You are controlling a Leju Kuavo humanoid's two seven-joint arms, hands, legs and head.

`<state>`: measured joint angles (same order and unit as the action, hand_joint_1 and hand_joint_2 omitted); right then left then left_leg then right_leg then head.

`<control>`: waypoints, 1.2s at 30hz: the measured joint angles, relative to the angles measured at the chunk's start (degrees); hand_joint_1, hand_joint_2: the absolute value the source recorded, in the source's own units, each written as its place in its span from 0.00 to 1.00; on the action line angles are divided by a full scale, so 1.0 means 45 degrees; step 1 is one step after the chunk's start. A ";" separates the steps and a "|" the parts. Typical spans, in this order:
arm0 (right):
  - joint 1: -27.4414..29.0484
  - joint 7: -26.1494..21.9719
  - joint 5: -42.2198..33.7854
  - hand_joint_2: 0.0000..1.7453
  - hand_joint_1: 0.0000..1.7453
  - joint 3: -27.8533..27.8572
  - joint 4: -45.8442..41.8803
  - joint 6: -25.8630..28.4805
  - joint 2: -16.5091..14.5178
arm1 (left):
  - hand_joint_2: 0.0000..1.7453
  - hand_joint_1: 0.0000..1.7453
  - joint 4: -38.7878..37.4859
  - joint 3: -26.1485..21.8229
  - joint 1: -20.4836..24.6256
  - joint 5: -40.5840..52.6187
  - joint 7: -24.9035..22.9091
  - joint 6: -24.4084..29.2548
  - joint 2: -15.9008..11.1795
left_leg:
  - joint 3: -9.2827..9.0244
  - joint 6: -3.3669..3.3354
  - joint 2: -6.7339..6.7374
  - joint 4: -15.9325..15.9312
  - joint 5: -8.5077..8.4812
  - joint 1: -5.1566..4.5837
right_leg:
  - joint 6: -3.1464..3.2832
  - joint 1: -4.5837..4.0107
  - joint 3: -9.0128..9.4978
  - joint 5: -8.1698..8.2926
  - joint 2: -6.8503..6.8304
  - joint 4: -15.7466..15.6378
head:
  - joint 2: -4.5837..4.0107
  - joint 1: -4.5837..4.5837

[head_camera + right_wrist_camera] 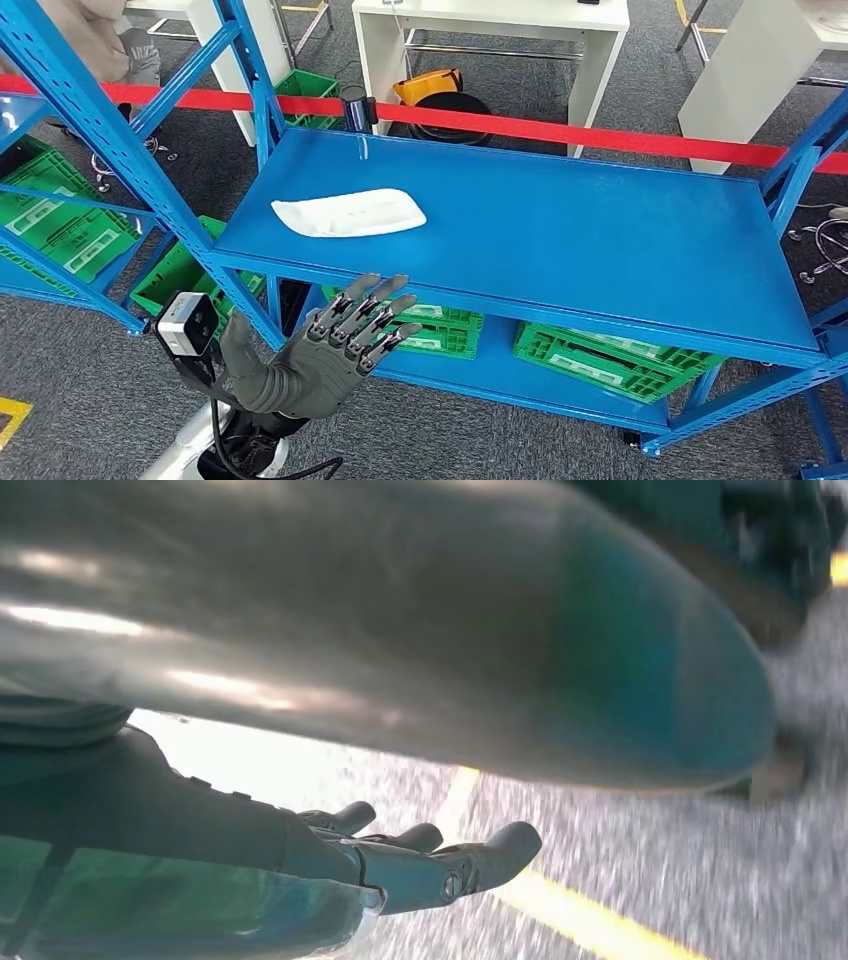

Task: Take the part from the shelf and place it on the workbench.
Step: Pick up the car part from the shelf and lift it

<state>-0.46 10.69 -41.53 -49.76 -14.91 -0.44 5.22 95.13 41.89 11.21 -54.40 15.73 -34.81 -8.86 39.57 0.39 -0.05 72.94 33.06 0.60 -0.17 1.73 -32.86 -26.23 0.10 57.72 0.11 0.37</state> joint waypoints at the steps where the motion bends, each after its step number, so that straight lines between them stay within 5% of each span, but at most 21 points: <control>1: -0.0012 0.0001 -0.0005 0.00 0.00 -0.0001 0.0019 -0.0004 -0.0087 | 0.00 0.00 0.0001 0.0012 0.0006 -0.0001 -0.0011 0.0005 -0.0015 | -0.0306 -0.0040 -0.0001 -0.0578 -0.0372 0.0001 | -0.0002 -0.0006 0.0016 0.0001 0.0004 -0.0001 | 0.0000 0.0002; 4: -0.0093 0.0005 -0.0009 0.00 0.00 -0.0001 0.0064 0.0028 -0.0277 | 0.00 0.00 0.0024 0.0022 0.0078 -0.0005 -0.0021 0.0022 -0.0034 | -0.1606 -0.0286 0.0015 -0.3094 -0.1298 -0.0081 | -0.0065 -0.0047 0.0040 -0.0024 0.0016 -0.0031 | 0.0000 -0.0002; 9: -0.0171 0.0015 0.0015 0.00 0.00 -0.0002 0.0125 0.0131 -0.0362 | 0.00 0.00 0.0114 -0.0024 0.0135 0.0010 0.0006 0.0043 -0.0055 | -0.2112 -0.0741 0.0013 -0.4112 -0.1325 -0.0177 | -0.0559 -0.0016 0.0071 0.0244 -0.0043 0.0223 | 0.0000 -0.0018; 12: -0.0207 0.0024 0.0015 0.00 0.00 -0.0002 0.0164 0.0156 -0.0372 | 0.00 0.00 0.0130 -0.0024 0.0129 0.0011 0.0007 0.0062 -0.0034 | -0.2366 -0.0957 0.0015 -0.4163 -0.1325 -0.0178 | -0.0366 -0.0001 -0.0952 -0.0623 -0.0028 0.2102 | 0.0000 -0.0057; 14: -0.0174 0.0036 0.0015 0.00 0.00 -0.0002 0.0202 0.0163 -0.0359 | 0.00 0.00 0.0130 -0.0012 0.0092 0.0011 0.0007 0.0072 -0.0034 | -0.2470 -0.0956 -0.0001 -0.4154 -0.1215 -0.0198 | -0.0425 0.0013 -0.1796 -0.1037 -0.0027 0.3418 | 0.0000 -0.0064; 16: -0.0132 0.0049 0.0015 0.00 0.00 -0.0002 0.0239 0.0171 -0.0331 | 0.00 0.00 0.0130 0.0003 0.0058 0.0010 0.0007 0.0075 -0.0037 | -0.2689 -0.0860 -0.0033 -0.4144 -0.1046 -0.0171 | -0.0756 0.0060 -0.1760 -0.0630 -0.0032 0.2918 | 0.0000 -0.0067; 18: -0.0116 0.0049 0.0015 0.00 0.00 -0.0004 0.0269 0.0177 -0.0314 | 0.00 0.00 0.0127 0.0020 0.0044 0.0010 0.0007 0.0077 -0.0038 | -0.2991 -0.0687 -0.0038 -0.4112 -0.0787 -0.0135 | -0.1053 0.0102 -0.1077 0.0198 -0.0060 0.1169 | 0.0000 -0.0073; 20: -0.0130 0.0050 0.0015 0.00 0.00 -0.0006 0.0282 0.0180 -0.0326 | 0.00 0.00 0.0124 0.0026 0.0050 0.0011 0.0007 0.0094 -0.0043 | -0.3175 -0.0497 -0.0015 -0.4083 -0.0504 -0.0149 | -0.0801 0.0054 -0.0606 0.0422 -0.0102 0.0118 | 0.0000 -0.0069; 22: -0.0133 0.0063 0.0015 0.00 0.00 -0.0007 0.0288 0.0180 -0.0338 | 0.00 0.00 0.0126 0.0026 0.0064 0.0013 0.0007 0.0111 -0.0043 | -0.3315 -0.0348 0.0002 -0.4001 -0.0373 -0.0143 | -0.0328 -0.0015 -0.0446 0.0226 -0.0092 0.0018 | 0.0000 -0.0060; 24: -0.0118 0.0080 0.0015 0.00 0.00 -0.0006 0.0298 0.0180 -0.0336 | 0.00 0.00 0.0137 0.0023 0.0089 0.0013 0.0008 0.0112 -0.0040 | -0.3148 -0.0233 0.0017 -0.3422 -0.0497 -0.0075 | -0.0061 0.0002 -0.0207 0.0123 -0.0026 -0.0014 | 0.0000 -0.0053; 26: -0.0133 0.0084 0.0015 0.00 0.00 -0.0006 0.0307 0.0180 -0.0333 | 0.00 0.00 0.0146 0.0018 0.0106 0.0015 0.0013 0.0112 -0.0046 | -0.2186 -0.0111 0.0016 -0.1936 -0.0588 -0.0015 | 0.0115 0.0021 0.0089 -0.0077 0.0017 -0.0052 | 0.0000 -0.0043; 28: -0.0132 0.0083 0.0015 0.00 0.00 -0.0005 0.0313 0.0180 -0.0342 | 0.00 0.00 0.0146 0.0021 0.0088 0.0013 0.0017 0.0113 -0.0066 | -0.0873 0.0006 0.0005 -0.0312 -0.0105 0.0013 | 0.0184 0.0007 0.0378 -0.0346 0.0053 -0.0061 | 0.0000 -0.0037; 30: -0.0098 0.0083 0.0015 0.00 0.00 -0.0005 0.0323 0.0180 -0.0351 | 0.00 0.00 0.0142 0.0026 0.0067 0.0010 0.0017 0.0114 -0.0091 | 0.0053 0.0032 0.0006 0.0179 0.0460 0.0015 | 0.0192 -0.0010 0.0760 -0.0671 0.0116 -0.0067 | 0.0000 -0.0035; 31: -0.0087 0.0083 0.0015 0.00 0.00 -0.0006 0.0329 0.0182 -0.0353 | 0.00 0.00 0.0141 0.0027 0.0064 0.0011 0.0017 0.0117 -0.0103 | 0.0234 -0.0015 0.0006 -0.0138 0.0375 0.0006 | 0.0193 -0.0031 0.0952 -0.0841 0.0140 -0.0077 | 0.0000 -0.0034; 32: -0.0083 0.0083 0.0015 0.00 0.00 -0.0007 0.0335 0.0187 -0.0359 | 0.00 0.00 0.0140 0.0026 0.0062 0.0018 0.0017 0.0122 -0.0115 | 0.0263 -0.0121 0.0008 -0.0781 -0.0026 -0.0022 | 0.0190 -0.0061 0.1169 -0.1010 0.0153 -0.0089 | 0.0000 -0.0034; 34: -0.0099 0.0083 0.0015 0.00 0.00 -0.0008 0.0341 0.0201 -0.0416 | 0.00 0.00 0.0140 0.0018 0.0051 0.0080 0.0017 0.0139 -0.0146 | 0.0015 -0.0503 -0.0043 -0.2363 -0.1513 -0.0174 | 0.0158 -0.0105 0.1530 -0.1290 0.0188 -0.0129 | 0.0000 -0.0044; 36: -0.0152 0.0083 0.0015 0.00 0.00 -0.0013 0.0344 0.0211 -0.0486 | 0.00 0.00 0.0151 0.0004 0.0032 0.0184 0.0017 0.0160 -0.0179 | -0.0245 -0.0794 -0.0215 -0.3162 -0.2464 -0.0338 | 0.0039 -0.0124 0.1806 -0.1506 0.0274 -0.0169 | 0.0000 -0.0048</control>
<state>-1.14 11.06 -41.46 -49.82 -13.37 0.51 3.03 95.80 41.91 11.35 -53.57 15.80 -34.09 -9.67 38.47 -3.18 -1.02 58.71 21.97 -0.92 0.00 1.17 -24.74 -33.00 1.33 56.96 0.11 0.15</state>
